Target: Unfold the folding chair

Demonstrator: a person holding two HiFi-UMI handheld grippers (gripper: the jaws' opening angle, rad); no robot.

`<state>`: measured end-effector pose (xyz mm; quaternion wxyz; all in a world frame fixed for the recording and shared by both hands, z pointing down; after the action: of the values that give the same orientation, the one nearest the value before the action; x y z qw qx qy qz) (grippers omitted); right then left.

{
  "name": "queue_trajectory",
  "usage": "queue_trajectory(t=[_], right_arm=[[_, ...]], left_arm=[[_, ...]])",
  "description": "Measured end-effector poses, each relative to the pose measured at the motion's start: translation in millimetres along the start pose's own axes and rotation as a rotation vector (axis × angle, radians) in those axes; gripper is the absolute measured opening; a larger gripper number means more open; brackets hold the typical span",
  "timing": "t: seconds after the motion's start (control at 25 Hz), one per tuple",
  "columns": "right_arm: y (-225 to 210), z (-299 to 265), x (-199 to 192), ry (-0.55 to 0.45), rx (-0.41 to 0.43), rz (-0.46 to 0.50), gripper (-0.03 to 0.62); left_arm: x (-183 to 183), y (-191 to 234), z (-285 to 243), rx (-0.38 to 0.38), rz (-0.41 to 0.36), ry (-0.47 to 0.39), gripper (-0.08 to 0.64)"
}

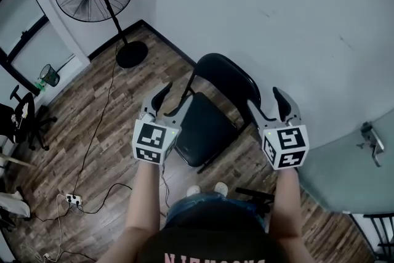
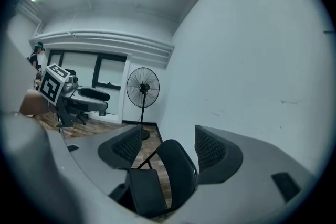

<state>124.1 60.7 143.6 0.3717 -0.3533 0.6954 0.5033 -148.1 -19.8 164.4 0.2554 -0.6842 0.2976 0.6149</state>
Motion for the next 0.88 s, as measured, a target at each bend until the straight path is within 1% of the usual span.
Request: queue_trajectory(t=[0.08, 0.12, 0.2, 0.24, 0.32, 0.44, 0.56, 0.64, 0.72, 0.8, 0.88], right_arm=[[1.0, 1.7, 8.3, -0.019, -0.002, 0.028, 0.288], [1.3, 3.1, 11.5, -0.029, -0.005, 0.045, 0.262], [2.0, 6.9, 16.7, -0.047, -0.015, 0.087, 0.186], [2.3, 9.2, 18.7, -0.053, -0.025, 0.105, 0.133], [1.8, 14.1, 21.6, -0.066, -0.048, 0.113, 0.000], [0.8, 19.4, 23.8, -0.080, -0.067, 0.098, 0.000], [-0.7, 24.0, 27.7, -0.087, -0.106, 0.120, 0.000], [-2.9, 29.0, 32.7, -0.105, -0.134, 0.116, 0.000], [-6.5, 34.9, 37.3, -0.127, -0.154, 0.107, 0.000], [-10.2, 40.4, 39.5, -0.140, -0.170, 0.109, 0.000], [-11.9, 45.5, 40.2, -0.144, -0.187, 0.109, 0.000]], left_arm=[[8.2, 0.1, 4.6, 0.007, -0.017, -0.058, 0.145], [11.4, -0.2, 6.5, 0.010, -0.021, -0.083, 0.099], [17.0, -1.8, 10.0, 0.015, -0.039, -0.118, 0.016], [19.4, -2.8, 11.6, 0.014, -0.048, -0.128, 0.005], [23.8, -3.9, 14.2, 0.013, -0.049, -0.144, 0.003], [28.8, -3.6, 15.9, 0.018, -0.036, -0.159, 0.002], [34.9, -2.2, 16.8, 0.040, -0.048, -0.179, 0.002], [39.9, -1.3, 19.1, 0.060, -0.057, -0.207, 0.002], [43.8, -1.1, 21.6, 0.071, -0.050, -0.242, 0.003], [46.9, -2.1, 23.6, 0.068, -0.037, -0.273, 0.003], [48.8, -3.4, 25.5, 0.068, -0.033, -0.287, 0.003]])
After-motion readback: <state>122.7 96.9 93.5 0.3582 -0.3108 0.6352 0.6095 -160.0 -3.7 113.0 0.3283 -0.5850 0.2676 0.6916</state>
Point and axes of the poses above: the fingertips, and each gripper's own axes: z backward along the fingers, y to its left, x out of its top, the point moved 9 cm from there along z, backward along the fingers, and after that the axes turned 14 degrees about z, right-handed, at the moved point
